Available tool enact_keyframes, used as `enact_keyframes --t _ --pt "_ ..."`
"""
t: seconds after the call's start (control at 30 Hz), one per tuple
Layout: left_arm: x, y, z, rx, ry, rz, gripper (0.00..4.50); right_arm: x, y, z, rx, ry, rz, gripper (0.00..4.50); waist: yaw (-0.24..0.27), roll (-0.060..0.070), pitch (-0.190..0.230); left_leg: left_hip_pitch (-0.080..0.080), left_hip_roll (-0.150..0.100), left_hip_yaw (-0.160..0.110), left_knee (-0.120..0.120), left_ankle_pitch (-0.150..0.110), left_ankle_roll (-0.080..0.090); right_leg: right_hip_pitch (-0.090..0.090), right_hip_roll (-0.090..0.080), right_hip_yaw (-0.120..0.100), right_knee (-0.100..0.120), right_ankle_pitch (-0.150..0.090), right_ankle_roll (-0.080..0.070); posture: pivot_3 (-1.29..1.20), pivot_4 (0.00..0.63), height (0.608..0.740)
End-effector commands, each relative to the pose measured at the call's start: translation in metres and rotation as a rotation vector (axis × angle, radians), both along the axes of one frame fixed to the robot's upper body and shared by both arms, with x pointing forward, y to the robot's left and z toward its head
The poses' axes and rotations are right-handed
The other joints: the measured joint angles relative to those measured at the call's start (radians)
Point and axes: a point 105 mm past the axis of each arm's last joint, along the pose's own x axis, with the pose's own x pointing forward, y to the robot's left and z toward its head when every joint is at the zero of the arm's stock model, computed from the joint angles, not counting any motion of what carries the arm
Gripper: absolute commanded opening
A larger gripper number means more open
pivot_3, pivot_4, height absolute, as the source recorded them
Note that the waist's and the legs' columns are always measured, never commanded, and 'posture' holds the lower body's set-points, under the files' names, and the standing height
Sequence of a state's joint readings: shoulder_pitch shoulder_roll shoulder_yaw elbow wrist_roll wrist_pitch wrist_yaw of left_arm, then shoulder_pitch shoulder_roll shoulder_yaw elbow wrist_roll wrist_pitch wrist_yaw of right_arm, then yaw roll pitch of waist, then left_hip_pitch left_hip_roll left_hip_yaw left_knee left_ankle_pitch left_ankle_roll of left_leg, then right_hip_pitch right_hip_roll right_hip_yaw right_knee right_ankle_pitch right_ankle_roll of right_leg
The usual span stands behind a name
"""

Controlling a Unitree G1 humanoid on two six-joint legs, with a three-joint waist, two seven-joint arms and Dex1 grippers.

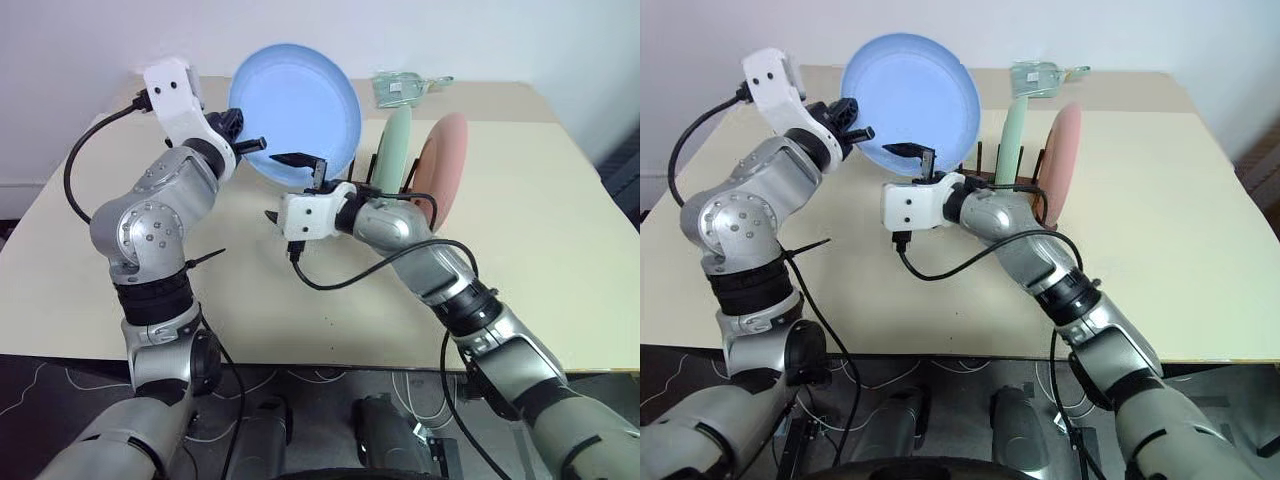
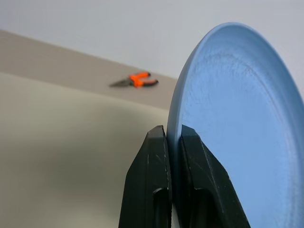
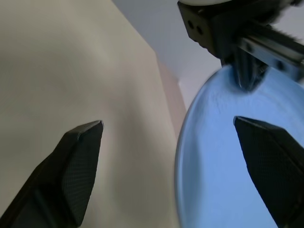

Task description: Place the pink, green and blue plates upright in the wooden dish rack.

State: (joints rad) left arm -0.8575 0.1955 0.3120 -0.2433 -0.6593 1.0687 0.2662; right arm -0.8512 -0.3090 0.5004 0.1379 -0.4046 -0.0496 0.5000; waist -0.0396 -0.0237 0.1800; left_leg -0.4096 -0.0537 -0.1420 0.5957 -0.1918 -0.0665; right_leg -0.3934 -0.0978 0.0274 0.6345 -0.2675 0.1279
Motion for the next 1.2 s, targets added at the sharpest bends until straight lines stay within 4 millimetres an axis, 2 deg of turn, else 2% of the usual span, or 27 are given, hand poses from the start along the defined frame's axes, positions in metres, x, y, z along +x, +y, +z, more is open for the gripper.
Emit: enact_keyframes --t 0.03,0.2,0.23,0.27,0.37,0.43,0.47,0.53,0.6,0.67,0.7,0.73,0.8,0.83,0.9,0.93,1.03,1.13,1.2 --pt "-0.012 -0.001 0.021 -0.008 -0.074 -0.013 0.0 0.006 0.003 0.011 0.001 -0.073 -0.013 3.13 0.0 0.0 0.0 0.0 0.0 0.0 0.0 0.0 0.0 0.0 0.0 0.0 0.0 0.0 0.0 0.0 0.15 0.74" --pt "-0.015 0.002 0.012 -0.019 -0.043 -0.029 0.0 0.009 0.002 0.014 0.014 -0.087 -0.045 0.6 -0.004 0.0 0.0 0.0 0.0 0.0 0.0 0.0 0.0 0.0 0.0 0.0 0.0 0.0 0.0 0.0 0.15 0.74" --pt "-0.015 0.003 0.012 -0.045 -0.043 -0.029 0.35 0.009 0.001 0.014 0.013 -0.091 -0.05 0.09 -0.004 0.0 0.0 0.0 0.0 0.0 0.0 0.0 0.0 0.0 0.0 0.0 0.0 0.0 0.0 0.0 0.15 0.74" --pt "-0.015 0.003 0.012 -0.064 -0.043 -0.028 0.74 0.009 0.001 0.014 0.014 -0.094 -0.053 0.0 -0.003 0.0 0.0 0.0 0.0 0.0 0.0 0.0 0.0 -0.001 0.0 0.0 0.0 0.0 0.0 0.0 0.15 0.74" --pt "-0.014 0.01 0.031 -0.156 -0.132 0.0 2.06 0.008 0.001 0.014 0.032 -0.1 -0.067 0.0 0.003 0.0 0.0 0.0 0.0 0.0 0.0 0.0 0.0 0.0 0.0 0.0 0.0 0.0 0.0 0.0 0.15 0.74" --pt "-0.011 0.026 0.042 -0.211 -0.182 0.078 3.07 0.008 0.001 0.014 0.037 -0.102 -0.069 0.0 0.004 -0.001 0.0 0.0 0.0 0.0 0.0 0.0 0.0 0.0 0.0 0.0 0.0 0.0 0.0 0.0 0.15 0.74" --pt "-0.009 0.044 0.05 -0.25 -0.223 0.162 3.52 0.007 0.001 0.015 0.04 -0.108 -0.069 0.0 0.004 0.0 0.0 0.0 0.0 0.0 0.0 0.0 0.0 0.0 0.0 0.0 0.0 0.0 0.0 0.0 0.15 0.74" --pt "-0.009 0.089 0.065 -0.308 -0.301 0.355 3.52 0.006 0.0 0.016 0.051 -0.116 -0.066 0.0 -0.002 0.0 0.0 0.0 0.0 0.0 0.0 0.0 -0.001 0.0 0.0 0.0 -0.001 0.0 0.0 0.0 0.15 0.74" --pt "-0.013 0.13 0.072 -0.28 -0.355 0.517 3.52 0.005 -0.002 0.019 0.084 -0.117 -0.061 0.0 -0.009 0.0 0.0 0.0 0.0 0.0 -0.001 0.001 -0.001 -0.001 0.0 0.0 0.0 0.0 -0.001 0.0 0.15 0.74" --pt "-0.018 0.159 0.075 -0.068 -0.399 0.634 3.52 0.001 -0.006 0.032 0.197 -0.096 -0.042 0.0 -0.013 0.0 0.0 0.001 0.001 0.001 -0.003 0.001 -0.002 -0.002 0.001 0.001 0.0 0.001 -0.001 0.0 0.15 0.74" --pt "-0.017 0.165 0.07 0.08 -0.394 0.659 3.52 -0.004 -0.008 0.041 0.27 -0.086 -0.019 0.0 -0.014 0.0 0.0 0.001 0.001 0.001 -0.004 0.002 -0.003 -0.003 0.001 0.001 0.001 0.001 -0.001 0.0 0.15 0.74" --pt "-0.012 0.168 0.056 0.253 -0.364 0.656 3.52 -0.011 -0.01 0.053 0.369 -0.063 0.014 0.0 -0.013 0.0 0.0 0.001 0.001 0.001 -0.004 0.003 -0.005 -0.003 0.001 0.001 0.001 0.001 -0.001 0.0 0.15 0.74" --pt "0.001 0.16 0.02 0.494 -0.278 0.548 3.52 -0.023 -0.014 0.073 0.545 -0.001 0.085 0.0 -0.005 0.001 0.0 0.001 0.0 0.001 -0.004 0.002 -0.004 -0.002 0.001 0.001 0.0 0.001 -0.001 0.0 0.15 0.74" --pt "0.006 0.148 -0.002 0.603 -0.261 0.459 3.52 -0.031 -0.017 0.084 0.664 0.072 0.137 0.0 0.003 0.001 0.0 0.001 0.0 0.001 -0.004 0.001 -0.002 -0.002 0.001 0.001 0.0 0.001 -0.001 0.0 0.15 0.74" --pt "0.009 0.12 -0.045 0.679 -0.247 0.279 3.52 -0.044 -0.024 0.1 0.893 0.241 0.233 0.0 0.009 0.001 0.0 0.001 0.0 0.0 -0.004 0.001 -0.002 -0.001 0.001 0.001 0.0 0.001 -0.001 0.0 0.15 0.74" --pt "0.007 0.105 -0.058 0.667 -0.27 0.221 3.52 -0.047 -0.027 0.104 1.003 0.341 0.263 0.0 0.015 0.0 0.0 0.001 0.0 0.0 -0.004 0.001 -0.002 0.0 0.001 0.001 0.0 0.001 -0.001 0.0 0.15 0.74" --pt "0.002 0.075 -0.078 0.595 -0.303 0.13 3.52 -0.051 -0.033 0.105 1.187 0.532 0.291 0.0 0.025 -0.003 -0.001 -0.001 0.001 -0.001 -0.004 0.001 -0.002 -0.002 0.0 0.001 -0.001 0.001 -0.002 0.0 0.15 0.74" --pt "-0.002 0.054 -0.086 0.6 -0.336 0.062 3.52 -0.053 -0.035 0.104 1.257 0.614 0.291 0.0 0.021 -0.002 -0.001 -0.001 0.001 -0.001 -0.004 0.001 -0.002 -0.004 0.0 0.0 0.0 0.002 -0.003 0.0 0.15 0.74" --pt "-0.011 0.026 -0.099 0.656 -0.386 -0.054 3.52 -0.05 -0.035 0.1 1.34 0.701 0.275 0.0 0.019 0.001 -0.001 -0.001 0.001 0.0 -0.004 0.001 -0.002 -0.005 0.0 0.001 0.0 0.002 -0.004 0.0 0.15 0.74"
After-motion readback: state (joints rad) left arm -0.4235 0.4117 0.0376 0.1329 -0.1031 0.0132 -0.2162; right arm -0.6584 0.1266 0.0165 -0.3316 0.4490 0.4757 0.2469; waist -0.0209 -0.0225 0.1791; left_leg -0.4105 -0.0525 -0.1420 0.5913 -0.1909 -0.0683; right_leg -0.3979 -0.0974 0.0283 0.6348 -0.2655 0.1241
